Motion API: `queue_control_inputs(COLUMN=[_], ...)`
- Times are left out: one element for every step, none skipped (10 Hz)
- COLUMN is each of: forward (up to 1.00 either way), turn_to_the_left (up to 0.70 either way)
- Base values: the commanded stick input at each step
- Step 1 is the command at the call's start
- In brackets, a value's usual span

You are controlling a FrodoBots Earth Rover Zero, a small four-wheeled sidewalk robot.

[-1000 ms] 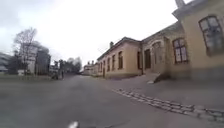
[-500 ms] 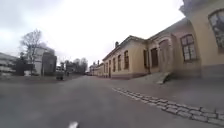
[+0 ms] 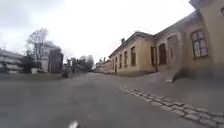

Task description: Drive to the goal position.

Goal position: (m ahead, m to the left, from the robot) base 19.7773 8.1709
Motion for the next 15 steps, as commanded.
queue_control_inputs(forward=[0.70, 0.70, 0.70, 0.70, 0.70, 0.70, 0.70, 0.70, 0.70, 0.70, 0.70, 0.70, 0.70, 0.70, 0.70], turn_to_the_left=[0.00, 0.00, 0.00, 0.18, 0.35, 0.28, 0.09, 0.00, 0.00, 0.00, 0.00, 0.00, 0.00, 0.00, 0.00])
